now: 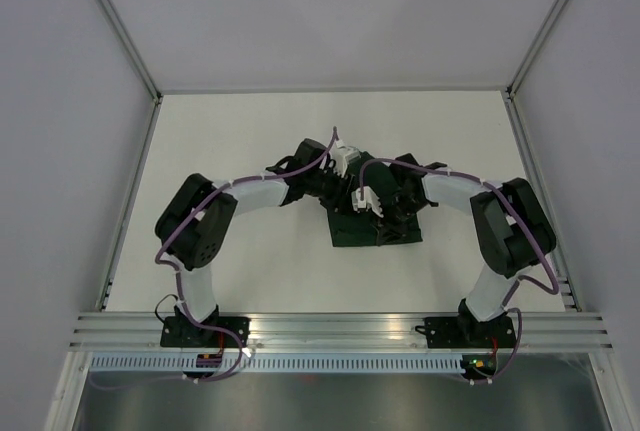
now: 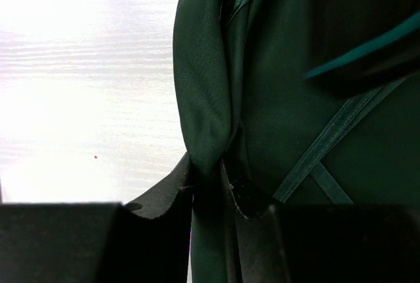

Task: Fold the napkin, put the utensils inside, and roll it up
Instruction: Roll the napkin with the utensil

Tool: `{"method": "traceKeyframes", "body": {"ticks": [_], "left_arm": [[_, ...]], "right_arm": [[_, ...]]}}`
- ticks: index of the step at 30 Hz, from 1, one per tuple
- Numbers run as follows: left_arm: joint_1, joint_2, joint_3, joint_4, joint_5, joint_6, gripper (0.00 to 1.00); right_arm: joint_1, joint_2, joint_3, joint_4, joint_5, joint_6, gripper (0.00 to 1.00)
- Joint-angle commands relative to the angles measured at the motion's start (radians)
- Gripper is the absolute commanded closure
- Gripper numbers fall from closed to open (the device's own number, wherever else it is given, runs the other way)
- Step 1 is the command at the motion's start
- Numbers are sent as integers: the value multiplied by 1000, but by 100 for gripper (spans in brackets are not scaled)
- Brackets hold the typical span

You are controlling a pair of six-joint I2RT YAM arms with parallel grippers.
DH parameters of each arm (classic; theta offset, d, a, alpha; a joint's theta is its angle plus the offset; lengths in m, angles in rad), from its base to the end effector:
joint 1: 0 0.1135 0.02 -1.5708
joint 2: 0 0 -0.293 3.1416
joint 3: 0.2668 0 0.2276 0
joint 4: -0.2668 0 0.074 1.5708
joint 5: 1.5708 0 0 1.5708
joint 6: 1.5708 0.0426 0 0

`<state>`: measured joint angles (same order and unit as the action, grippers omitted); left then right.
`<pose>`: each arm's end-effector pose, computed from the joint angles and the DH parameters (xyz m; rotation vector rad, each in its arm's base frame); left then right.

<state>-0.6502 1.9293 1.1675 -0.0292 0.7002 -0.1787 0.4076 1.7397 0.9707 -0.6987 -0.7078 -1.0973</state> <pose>0.3002 -0.2628 0.2040 0.9221 2.2776 -1.2143 0.2458 0.1363 0.1870 -1.8638 1.9163 0.8827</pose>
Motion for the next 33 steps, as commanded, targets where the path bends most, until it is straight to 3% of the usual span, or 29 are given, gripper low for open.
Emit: {"method": "traceKeyframes", "body": {"ticks": [1, 7, 11, 17, 18, 22, 28, 33], "left_arm": [[18, -131, -64, 130, -258, -79, 52], [27, -340, -267, 304, -505, -99, 51], [6, -472, -403, 437, -588, -44, 51], [-185, -581, -590, 635, -853, 175, 46], [-221, -581, -604, 659, -913, 271, 45], [-376, -523, -601, 696, -993, 425, 45], [-555, -376, -531, 661, -993, 559, 44], [-620, -270, -473, 632, -978, 645, 42]], "right_arm": [[-13, 101, 6, -186, 15, -50, 75], [-38, 245, 118, -312, -16, -82, 75], [-47, 316, 184, -360, -24, -79, 75], [-69, 406, 263, -407, -30, -70, 75], [-73, 414, 275, -406, -33, -64, 75], [-87, 455, 295, -417, -38, -62, 75], [-96, 474, 299, -407, -38, -52, 76], [-105, 478, 298, -400, -35, -49, 75]]}}
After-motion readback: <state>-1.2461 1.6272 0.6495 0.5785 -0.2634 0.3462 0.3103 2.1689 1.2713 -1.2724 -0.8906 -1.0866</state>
